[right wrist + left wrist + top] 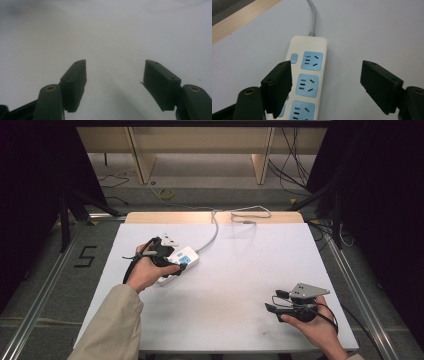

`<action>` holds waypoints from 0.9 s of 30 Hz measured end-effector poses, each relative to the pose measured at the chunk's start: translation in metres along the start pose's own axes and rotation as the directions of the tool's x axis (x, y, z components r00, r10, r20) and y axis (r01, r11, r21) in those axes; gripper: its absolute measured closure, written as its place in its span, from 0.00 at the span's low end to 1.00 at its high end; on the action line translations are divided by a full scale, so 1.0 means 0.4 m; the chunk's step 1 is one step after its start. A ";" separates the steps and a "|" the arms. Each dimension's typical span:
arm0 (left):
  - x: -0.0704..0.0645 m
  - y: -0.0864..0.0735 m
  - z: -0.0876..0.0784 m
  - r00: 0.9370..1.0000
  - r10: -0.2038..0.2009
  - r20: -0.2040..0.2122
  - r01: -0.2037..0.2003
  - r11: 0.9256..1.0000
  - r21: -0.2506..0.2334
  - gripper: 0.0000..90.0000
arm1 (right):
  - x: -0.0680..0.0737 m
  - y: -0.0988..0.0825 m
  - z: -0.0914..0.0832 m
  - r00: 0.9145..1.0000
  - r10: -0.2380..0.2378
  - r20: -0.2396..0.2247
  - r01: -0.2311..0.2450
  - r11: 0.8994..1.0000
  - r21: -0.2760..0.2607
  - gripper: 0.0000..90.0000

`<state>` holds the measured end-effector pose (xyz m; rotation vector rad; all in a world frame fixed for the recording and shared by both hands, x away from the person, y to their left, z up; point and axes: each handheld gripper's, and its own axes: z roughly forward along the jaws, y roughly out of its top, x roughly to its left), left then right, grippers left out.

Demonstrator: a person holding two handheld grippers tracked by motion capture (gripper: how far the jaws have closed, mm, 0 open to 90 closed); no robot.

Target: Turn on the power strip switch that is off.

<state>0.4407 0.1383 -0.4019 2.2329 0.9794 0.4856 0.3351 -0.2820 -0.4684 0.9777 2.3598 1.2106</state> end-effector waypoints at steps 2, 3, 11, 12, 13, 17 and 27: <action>-0.006 -0.001 -0.001 1.000 0.007 0.004 -0.007 1.000 0.000 0.27 | 0.000 0.000 0.000 1.000 0.000 0.000 0.000 1.000 0.000 0.40; -0.009 -0.002 -0.002 1.000 0.014 0.005 -0.014 1.000 -0.001 0.27 | 0.000 0.000 0.000 1.000 -0.001 0.000 0.001 1.000 0.000 0.40; -0.040 -0.011 -0.009 0.998 0.060 0.028 -0.059 0.998 -0.031 0.27 | 0.001 0.000 0.000 1.000 0.000 -0.002 0.000 1.000 0.001 0.40; -0.043 -0.012 -0.011 0.997 0.068 0.030 -0.067 0.997 -0.032 0.27 | 0.001 0.000 0.000 1.000 0.000 -0.002 0.000 1.000 0.001 0.40; -0.046 -0.014 -0.012 0.997 0.074 0.034 -0.073 0.997 -0.035 0.27 | 0.001 0.000 0.000 1.000 0.000 -0.002 0.000 1.000 0.001 0.40; -0.058 -0.020 -0.015 0.996 0.083 0.042 -0.082 0.996 -0.043 0.27 | 0.001 0.000 0.000 1.000 0.001 -0.002 -0.001 1.000 0.000 0.40; -0.076 -0.036 -0.023 0.994 0.097 0.053 -0.094 0.994 -0.052 0.27 | 0.001 0.000 0.000 1.000 0.001 -0.002 -0.001 1.000 0.000 0.40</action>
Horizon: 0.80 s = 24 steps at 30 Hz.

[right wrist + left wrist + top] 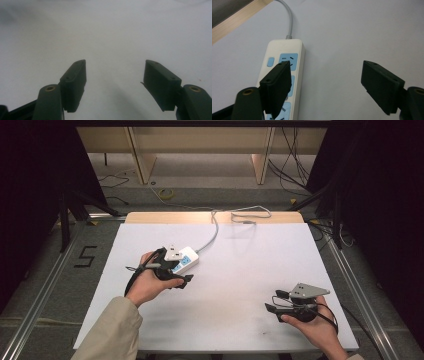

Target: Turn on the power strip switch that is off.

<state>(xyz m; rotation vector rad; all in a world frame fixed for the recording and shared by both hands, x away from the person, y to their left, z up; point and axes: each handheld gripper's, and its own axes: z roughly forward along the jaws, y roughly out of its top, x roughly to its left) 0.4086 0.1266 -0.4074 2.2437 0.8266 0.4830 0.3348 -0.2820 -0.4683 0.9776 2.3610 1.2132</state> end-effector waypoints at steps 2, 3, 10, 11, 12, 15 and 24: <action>-0.002 -0.003 -0.002 1.000 0.007 0.001 -0.007 1.000 -0.001 0.27 | 0.000 0.000 0.000 1.000 -0.003 0.000 0.003 1.000 0.001 0.40; -0.004 -0.005 -0.002 1.000 0.004 0.000 -0.004 1.000 -0.003 0.27 | 0.000 0.000 0.000 1.000 -0.003 0.000 0.003 1.000 0.001 0.40; -0.012 -0.022 -0.008 1.000 0.008 -0.003 -0.008 1.000 -0.022 0.27 | 0.000 0.000 0.001 1.000 0.000 -0.002 0.000 1.000 -0.001 0.39; -0.014 -0.026 -0.009 1.000 0.012 -0.002 -0.012 1.000 -0.022 0.27 | 0.000 0.000 0.001 1.000 0.000 -0.002 0.000 1.000 -0.001 0.39; -0.016 -0.031 -0.009 1.000 0.007 -0.004 -0.007 1.000 -0.029 0.27 | 0.000 0.000 0.001 1.000 0.000 0.000 0.000 1.000 -0.001 0.39; -0.018 -0.045 -0.010 1.000 0.013 -0.007 -0.013 1.000 -0.027 0.26 | -0.001 0.000 0.001 1.000 0.000 0.000 0.000 1.000 -0.001 0.39; -0.034 -0.084 -0.011 1.000 0.027 -0.008 -0.027 0.999 -0.040 0.25 | 0.000 -0.001 0.002 1.000 0.000 -0.002 0.000 1.000 0.000 0.39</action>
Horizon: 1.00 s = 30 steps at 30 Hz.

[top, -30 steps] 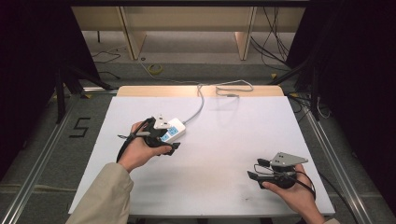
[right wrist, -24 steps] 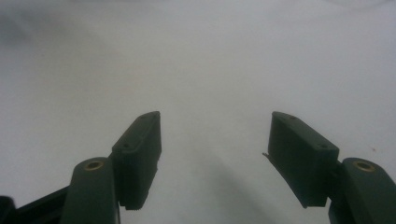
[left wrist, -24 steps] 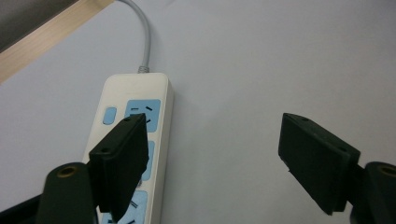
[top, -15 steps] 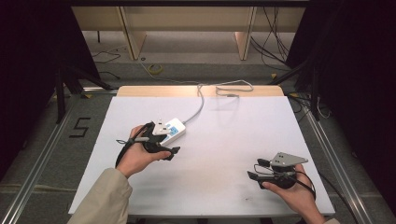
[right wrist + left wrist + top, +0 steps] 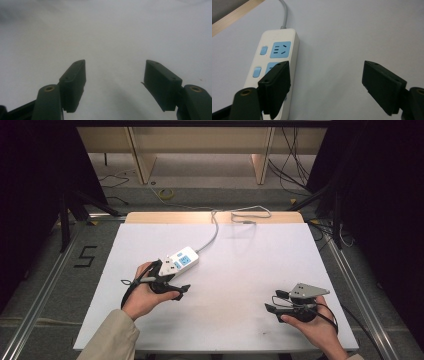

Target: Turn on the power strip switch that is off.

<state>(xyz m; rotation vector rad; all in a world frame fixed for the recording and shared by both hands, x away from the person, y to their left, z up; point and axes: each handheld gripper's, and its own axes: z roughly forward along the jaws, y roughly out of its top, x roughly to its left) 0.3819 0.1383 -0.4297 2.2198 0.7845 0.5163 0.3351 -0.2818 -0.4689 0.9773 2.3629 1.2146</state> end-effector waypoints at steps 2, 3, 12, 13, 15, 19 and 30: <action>-0.004 -0.010 -0.001 1.000 0.001 -0.001 -0.001 1.000 -0.002 0.25 | 0.000 0.000 0.000 1.000 0.001 0.000 -0.001 1.000 0.000 0.39; -0.005 -0.016 -0.002 1.000 0.007 -0.002 -0.007 1.000 0.000 0.25 | 0.000 0.000 0.000 1.000 0.000 0.001 0.000 1.000 -0.001 0.39; -0.019 -0.078 -0.012 1.000 0.002 -0.011 -0.002 1.000 -0.005 0.24 | 0.001 0.000 0.001 1.000 -0.002 -0.001 0.002 1.000 0.002 0.39; -0.021 -0.084 -0.013 1.000 -0.002 -0.014 0.002 1.000 -0.008 0.24 | 0.001 0.000 0.001 1.000 -0.004 -0.002 0.004 1.000 0.004 0.39; -0.024 -0.095 -0.017 1.000 -0.004 -0.025 0.004 1.000 -0.010 0.24 | 0.001 0.000 0.001 1.000 -0.004 -0.002 0.004 1.000 0.003 0.39; -0.031 -0.118 -0.018 0.999 -0.017 -0.043 0.017 1.000 -0.010 0.24 | 0.001 -0.002 0.003 1.000 -0.004 -0.004 0.004 1.000 0.002 0.39; -0.061 -0.129 -0.018 0.998 -0.033 -0.053 0.032 0.999 -0.027 0.22 | 0.000 -0.004 0.006 1.000 -0.003 -0.003 0.003 1.000 -0.002 0.37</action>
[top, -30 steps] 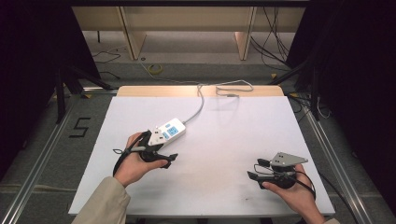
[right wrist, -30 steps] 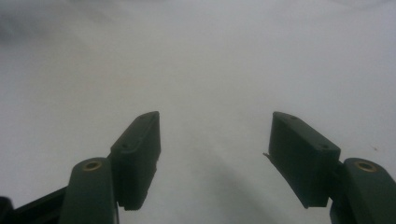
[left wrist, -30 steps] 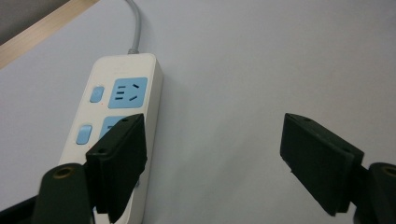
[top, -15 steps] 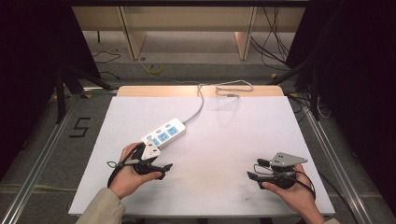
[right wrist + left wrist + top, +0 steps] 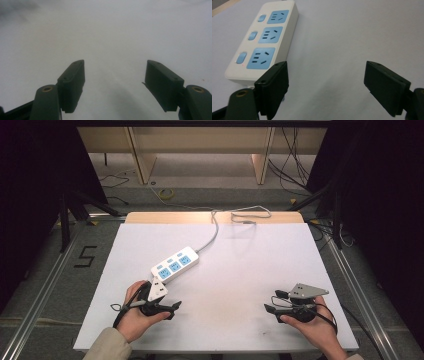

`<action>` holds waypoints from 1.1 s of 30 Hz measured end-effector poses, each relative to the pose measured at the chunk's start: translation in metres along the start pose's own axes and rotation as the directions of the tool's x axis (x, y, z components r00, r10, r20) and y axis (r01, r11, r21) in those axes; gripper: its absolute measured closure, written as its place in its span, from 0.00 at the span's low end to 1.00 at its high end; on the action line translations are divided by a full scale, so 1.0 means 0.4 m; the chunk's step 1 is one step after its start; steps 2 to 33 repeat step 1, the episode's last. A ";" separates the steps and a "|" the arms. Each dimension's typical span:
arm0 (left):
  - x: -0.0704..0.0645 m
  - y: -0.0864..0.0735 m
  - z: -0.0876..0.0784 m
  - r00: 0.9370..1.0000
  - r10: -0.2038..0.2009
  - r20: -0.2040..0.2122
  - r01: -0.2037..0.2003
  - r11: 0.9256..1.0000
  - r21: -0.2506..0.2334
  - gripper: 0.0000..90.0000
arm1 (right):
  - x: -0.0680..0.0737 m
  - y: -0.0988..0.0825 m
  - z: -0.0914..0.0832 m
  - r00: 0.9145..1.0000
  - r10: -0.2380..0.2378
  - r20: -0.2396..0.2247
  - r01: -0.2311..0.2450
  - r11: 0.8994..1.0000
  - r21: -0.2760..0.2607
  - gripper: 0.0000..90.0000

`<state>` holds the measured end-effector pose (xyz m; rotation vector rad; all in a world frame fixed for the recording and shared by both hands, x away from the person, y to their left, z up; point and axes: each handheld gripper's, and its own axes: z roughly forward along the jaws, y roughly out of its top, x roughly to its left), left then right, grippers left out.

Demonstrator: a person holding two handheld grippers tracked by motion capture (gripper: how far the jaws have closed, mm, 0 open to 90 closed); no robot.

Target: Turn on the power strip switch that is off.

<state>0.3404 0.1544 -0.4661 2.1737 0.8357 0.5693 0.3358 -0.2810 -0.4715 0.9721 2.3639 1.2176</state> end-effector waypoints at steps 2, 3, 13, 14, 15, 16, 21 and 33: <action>-0.010 0.007 0.004 1.000 0.006 0.008 -0.006 1.000 -0.005 0.22 | 0.000 0.000 0.000 1.000 0.001 0.000 -0.001 1.000 -0.001 0.37; -0.010 0.007 0.004 1.000 0.006 0.008 -0.006 1.000 -0.005 0.22 | 0.000 0.000 0.000 1.000 0.001 0.000 -0.001 1.000 -0.001 0.37; -0.010 0.007 0.004 1.000 0.006 0.008 -0.006 1.000 -0.005 0.22 | 0.000 0.000 0.000 1.000 0.001 0.000 -0.001 1.000 -0.001 0.37; -0.010 0.007 0.004 1.000 0.006 0.008 -0.006 1.000 -0.005 0.22 | 0.000 0.000 0.000 1.000 0.001 0.000 -0.001 1.000 -0.001 0.37; -0.010 0.007 0.004 1.000 0.006 0.008 -0.006 1.000 -0.005 0.22 | 0.000 0.000 0.000 1.000 0.001 0.000 -0.001 1.000 -0.001 0.37; -0.010 0.007 0.004 1.000 0.006 0.008 -0.006 1.000 -0.005 0.22 | 0.000 0.000 0.000 1.000 0.001 0.000 -0.001 1.000 -0.001 0.37; -0.010 0.007 0.004 1.000 0.006 0.008 -0.006 1.000 -0.005 0.22 | 0.000 0.000 0.000 1.000 0.001 0.000 -0.001 1.000 -0.001 0.37; -0.010 0.007 0.004 1.000 0.006 0.008 -0.006 1.000 -0.005 0.22 | 0.000 0.000 0.000 1.000 0.001 0.000 -0.001 1.000 -0.001 0.37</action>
